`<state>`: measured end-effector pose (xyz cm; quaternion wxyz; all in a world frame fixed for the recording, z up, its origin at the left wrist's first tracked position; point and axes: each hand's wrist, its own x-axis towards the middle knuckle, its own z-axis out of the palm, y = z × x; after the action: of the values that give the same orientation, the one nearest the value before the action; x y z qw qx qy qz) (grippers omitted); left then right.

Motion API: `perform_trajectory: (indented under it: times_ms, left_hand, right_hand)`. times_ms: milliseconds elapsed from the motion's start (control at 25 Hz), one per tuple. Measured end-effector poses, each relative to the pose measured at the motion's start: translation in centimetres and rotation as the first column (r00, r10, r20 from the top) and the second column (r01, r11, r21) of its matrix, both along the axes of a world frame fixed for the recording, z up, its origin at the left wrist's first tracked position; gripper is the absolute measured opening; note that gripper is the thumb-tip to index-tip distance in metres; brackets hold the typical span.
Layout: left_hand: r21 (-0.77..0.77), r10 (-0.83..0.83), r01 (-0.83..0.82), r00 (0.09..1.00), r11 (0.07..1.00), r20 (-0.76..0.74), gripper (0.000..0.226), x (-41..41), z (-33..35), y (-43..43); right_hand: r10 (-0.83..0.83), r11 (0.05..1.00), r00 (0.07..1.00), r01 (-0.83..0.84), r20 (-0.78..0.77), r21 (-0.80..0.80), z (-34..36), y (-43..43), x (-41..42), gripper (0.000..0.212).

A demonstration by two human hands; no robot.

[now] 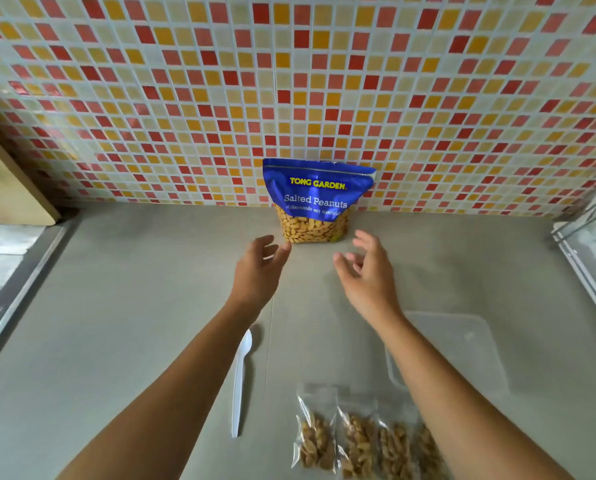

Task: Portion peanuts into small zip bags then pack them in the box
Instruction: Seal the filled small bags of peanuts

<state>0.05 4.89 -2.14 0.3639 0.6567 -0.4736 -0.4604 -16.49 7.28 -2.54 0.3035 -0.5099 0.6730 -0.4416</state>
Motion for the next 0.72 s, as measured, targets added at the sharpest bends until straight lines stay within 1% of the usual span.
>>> perform_trajectory:
  times_ms: [80, 160, 240, 320, 400, 480, 560, 600, 720]
  left_hand:
    - [0.023, -0.127, 0.125, 0.979, 0.992, 0.162, 0.036, 0.7, 0.0, 4.5]
    - [0.089, -0.258, 0.242, 0.925, 0.966, 0.278, 0.031, 1.5, -0.8, 8.7]
    - [0.135, -0.361, 0.334, 0.864, 0.933, 0.352, 0.026, 2.3, -2.3, 12.4]
    - [0.129, -0.451, 0.44, 0.789, 0.889, 0.417, 0.023, 2.6, -3.6, 15.0]
    - [0.114, -0.504, 0.51, 0.745, 0.852, 0.437, 0.026, 2.2, -4.3, 16.5]
    - [0.126, -0.528, 0.54, 0.7, 0.832, 0.481, 0.033, 1.4, -4.7, 17.2]
    - [0.157, -0.525, 0.533, 0.663, 0.832, 0.534, 0.039, 0.6, -5.2, 17.5]
    - [0.166, -0.513, 0.513, 0.666, 0.842, 0.543, 0.04, 0.4, -5.5, 17.6]
    - [0.177, -0.447, 0.419, 0.735, 0.891, 0.51, 0.037, -0.1, -6.0, 17.6]
  right_hand:
    - [0.109, 0.994, 0.985, -0.109, -0.131, 0.013, -0.5, 4.8, 0.1, 0.038]
    - [0.262, 0.963, 0.931, -0.234, -0.254, 0.136, -1.5, 9.3, -0.1, 0.03]
    - [0.39, 0.914, 0.853, -0.31, -0.348, 0.263, -2.7, 12.5, -0.3, 0.03]
    - [0.487, 0.863, 0.768, -0.35, -0.416, 0.364, -3.3, 14.4, -0.1, 0.035]
    - [0.558, 0.822, 0.676, -0.367, -0.481, 0.436, -3.8, 15.5, 0.0, 0.041]
    - [0.588, 0.802, 0.63, -0.371, -0.508, 0.467, -4.1, 15.9, 0.2, 0.043]
    - [0.589, 0.801, 0.618, -0.366, -0.52, 0.473, -4.6, 16.2, 0.3, 0.041]
    - [0.582, 0.805, 0.625, -0.356, -0.52, 0.473, -4.8, 16.2, 0.3, 0.038]
    - [0.549, 0.83, 0.65, -0.347, -0.526, 0.437, -5.1, 16.3, 0.4, 0.023]
